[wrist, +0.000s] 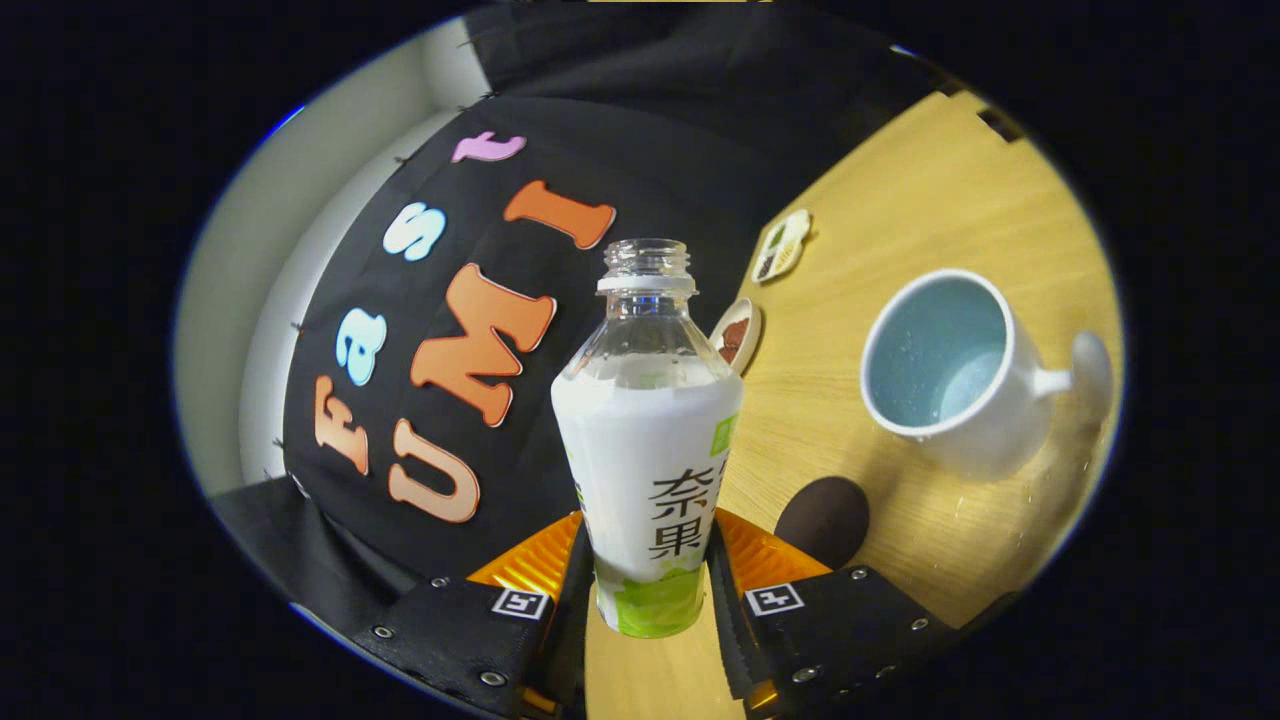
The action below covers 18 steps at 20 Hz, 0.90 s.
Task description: Take the bottle from table, then pour the juice into the cup, finally place the bottle on the coaster
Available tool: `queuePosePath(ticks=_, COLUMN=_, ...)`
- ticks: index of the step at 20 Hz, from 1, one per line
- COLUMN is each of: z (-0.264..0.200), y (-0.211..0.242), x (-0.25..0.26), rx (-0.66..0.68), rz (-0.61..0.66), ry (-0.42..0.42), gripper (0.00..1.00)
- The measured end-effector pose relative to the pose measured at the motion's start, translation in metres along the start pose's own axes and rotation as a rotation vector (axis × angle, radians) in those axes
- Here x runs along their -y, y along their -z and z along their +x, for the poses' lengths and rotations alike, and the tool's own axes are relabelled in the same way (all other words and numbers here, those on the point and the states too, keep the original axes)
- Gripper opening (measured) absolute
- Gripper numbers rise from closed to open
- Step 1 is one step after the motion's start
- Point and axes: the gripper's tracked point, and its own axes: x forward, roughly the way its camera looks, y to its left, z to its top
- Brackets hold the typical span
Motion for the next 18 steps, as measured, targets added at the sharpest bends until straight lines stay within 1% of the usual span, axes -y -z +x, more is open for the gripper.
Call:
queuePosePath(ticks=6, z=0.013, y=-0.003, x=-0.012, rx=0.051, rz=-0.438, ry=-0.039, gripper=0.57)
queuePosePath(ticks=8, z=0.015, y=-0.003, x=-0.012, rx=0.063, rz=-0.574, ry=-0.039, gripper=0.57)
queuePosePath(ticks=13, z=0.030, y=0.004, x=-0.009, rx=0.059, rz=-0.861, ry=0.021, gripper=0.57)
queuePosePath(ticks=16, z=0.041, y=0.011, x=-0.005, rx=0.048, rz=-1.002, ry=0.059, gripper=0.57)
queuePosePath(ticks=18, z=0.046, y=0.019, x=0.001, rx=0.025, rz=-1.073, ry=0.076, gripper=0.57)
